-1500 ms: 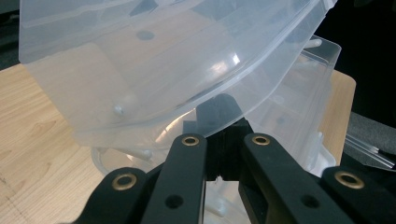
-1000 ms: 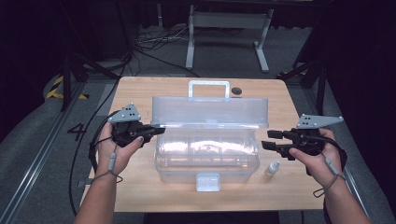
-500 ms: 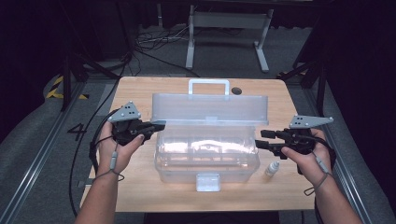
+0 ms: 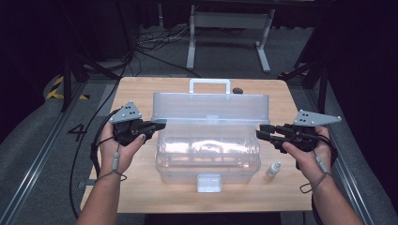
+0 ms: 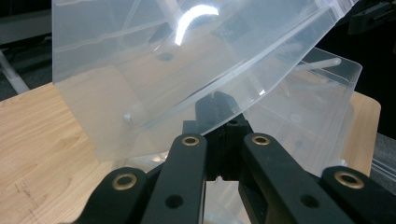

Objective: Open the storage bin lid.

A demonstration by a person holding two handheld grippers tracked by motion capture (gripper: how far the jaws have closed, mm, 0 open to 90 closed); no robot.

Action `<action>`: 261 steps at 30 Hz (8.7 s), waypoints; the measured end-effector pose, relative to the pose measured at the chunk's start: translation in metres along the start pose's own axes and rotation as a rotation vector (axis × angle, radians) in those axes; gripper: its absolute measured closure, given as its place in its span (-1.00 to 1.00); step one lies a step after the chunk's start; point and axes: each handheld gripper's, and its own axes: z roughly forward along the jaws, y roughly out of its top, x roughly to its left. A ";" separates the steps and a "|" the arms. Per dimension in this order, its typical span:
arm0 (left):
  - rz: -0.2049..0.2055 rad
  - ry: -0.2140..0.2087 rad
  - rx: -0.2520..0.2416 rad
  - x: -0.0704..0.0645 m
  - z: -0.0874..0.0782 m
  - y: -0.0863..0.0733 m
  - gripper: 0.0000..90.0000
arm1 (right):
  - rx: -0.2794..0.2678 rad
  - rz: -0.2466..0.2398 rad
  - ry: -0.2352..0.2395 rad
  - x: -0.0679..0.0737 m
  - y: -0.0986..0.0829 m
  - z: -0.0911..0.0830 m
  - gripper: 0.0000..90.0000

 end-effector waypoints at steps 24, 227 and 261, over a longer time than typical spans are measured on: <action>0.032 0.018 -0.024 0.009 0.004 0.013 0.99 | -0.049 0.002 -0.054 -0.002 0.015 0.004 0.60; -0.058 0.091 -0.023 0.041 -0.028 -0.004 0.83 | -0.124 0.034 -0.410 -0.052 0.063 0.048 0.45; -0.073 0.113 -0.002 0.040 -0.037 -0.013 0.84 | -0.093 0.022 -0.392 -0.076 0.075 0.061 0.47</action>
